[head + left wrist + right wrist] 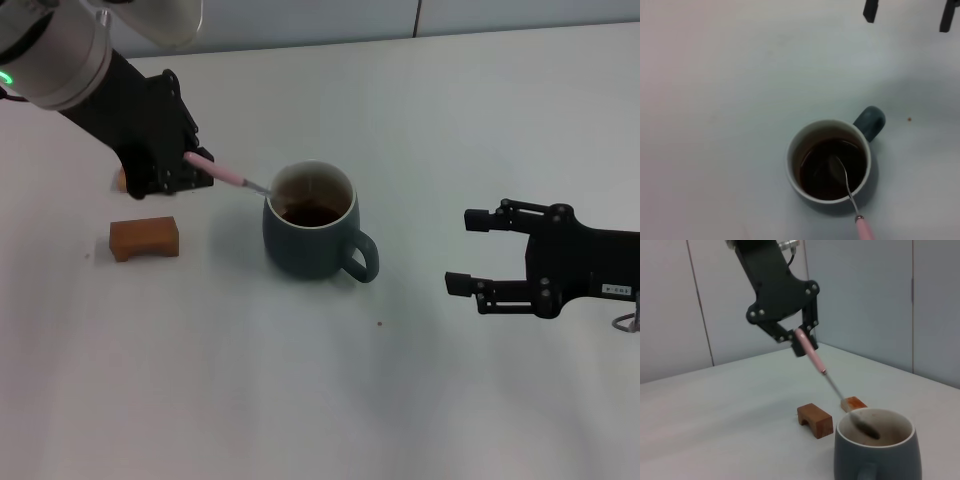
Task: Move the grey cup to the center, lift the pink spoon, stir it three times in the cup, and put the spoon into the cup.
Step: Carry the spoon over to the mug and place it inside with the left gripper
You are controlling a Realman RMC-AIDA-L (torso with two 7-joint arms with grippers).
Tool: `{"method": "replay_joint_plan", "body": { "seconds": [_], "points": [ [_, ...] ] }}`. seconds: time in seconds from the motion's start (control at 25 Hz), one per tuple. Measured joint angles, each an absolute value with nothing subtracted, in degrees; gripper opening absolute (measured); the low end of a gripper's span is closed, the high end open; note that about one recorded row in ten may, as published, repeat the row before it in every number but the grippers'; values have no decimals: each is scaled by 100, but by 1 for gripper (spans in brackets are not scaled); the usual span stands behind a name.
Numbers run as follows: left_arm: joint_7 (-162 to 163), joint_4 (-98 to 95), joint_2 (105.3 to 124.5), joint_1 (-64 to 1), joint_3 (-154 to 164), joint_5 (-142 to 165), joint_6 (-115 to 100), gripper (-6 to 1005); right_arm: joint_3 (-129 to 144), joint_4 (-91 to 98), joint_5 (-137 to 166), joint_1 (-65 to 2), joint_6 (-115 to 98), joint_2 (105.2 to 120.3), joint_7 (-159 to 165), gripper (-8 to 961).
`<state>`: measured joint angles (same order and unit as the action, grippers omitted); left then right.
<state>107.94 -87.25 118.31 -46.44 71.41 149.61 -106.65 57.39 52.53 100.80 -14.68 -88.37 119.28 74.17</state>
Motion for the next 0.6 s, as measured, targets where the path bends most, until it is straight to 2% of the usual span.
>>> {"method": "replay_joint_plan", "body": {
  "seconds": [0.6],
  "points": [
    [10792,-8570,11900,-4932,7299,14763,-10493,250,5739,5257,10084,-1474,-8841,11926,7418,819]
  ]
}}
